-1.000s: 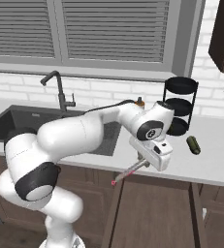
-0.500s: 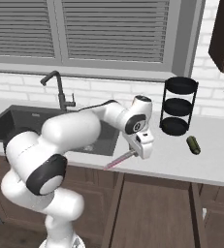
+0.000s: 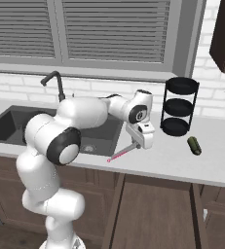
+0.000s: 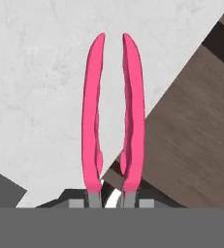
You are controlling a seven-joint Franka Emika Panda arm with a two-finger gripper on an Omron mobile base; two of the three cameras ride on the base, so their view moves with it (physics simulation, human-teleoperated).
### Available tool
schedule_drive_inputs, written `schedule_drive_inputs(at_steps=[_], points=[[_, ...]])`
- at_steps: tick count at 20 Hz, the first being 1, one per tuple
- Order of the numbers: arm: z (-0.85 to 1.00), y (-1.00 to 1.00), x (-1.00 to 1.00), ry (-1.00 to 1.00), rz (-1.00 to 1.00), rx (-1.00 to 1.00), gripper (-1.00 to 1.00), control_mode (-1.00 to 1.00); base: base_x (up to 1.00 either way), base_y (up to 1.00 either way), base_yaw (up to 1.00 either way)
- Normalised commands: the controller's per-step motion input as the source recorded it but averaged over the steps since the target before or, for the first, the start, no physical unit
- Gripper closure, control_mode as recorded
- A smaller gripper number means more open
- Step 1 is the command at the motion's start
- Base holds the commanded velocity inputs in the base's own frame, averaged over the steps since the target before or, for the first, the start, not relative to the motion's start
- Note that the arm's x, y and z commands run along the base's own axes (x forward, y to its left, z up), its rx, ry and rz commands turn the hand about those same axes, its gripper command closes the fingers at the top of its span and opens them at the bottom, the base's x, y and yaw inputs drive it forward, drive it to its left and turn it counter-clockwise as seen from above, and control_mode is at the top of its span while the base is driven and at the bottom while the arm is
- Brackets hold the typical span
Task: Pick the tongs from the drawer and place it on the counter.
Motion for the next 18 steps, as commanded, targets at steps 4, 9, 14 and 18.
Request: schedule_drive_inputs(at_steps=[4,9,14,18], points=[[-0.34,-0.40,0.54,0.00,0.00,0.06,1.00,-1.00,0.00,0.00,0.00],[-0.44,-0.26,0.63,0.00,0.00,0.02,1.00,-1.00,0.00,0.00,0.00],[-0.54,-0.15,0.55,0.01,0.00,0.00,1.00,-1.00,0.00,0.00,0.00],[-0.49,-0.24,0.48,0.00,0.00,0.00,1.00,-1.00,0.00,0.00,0.00]])
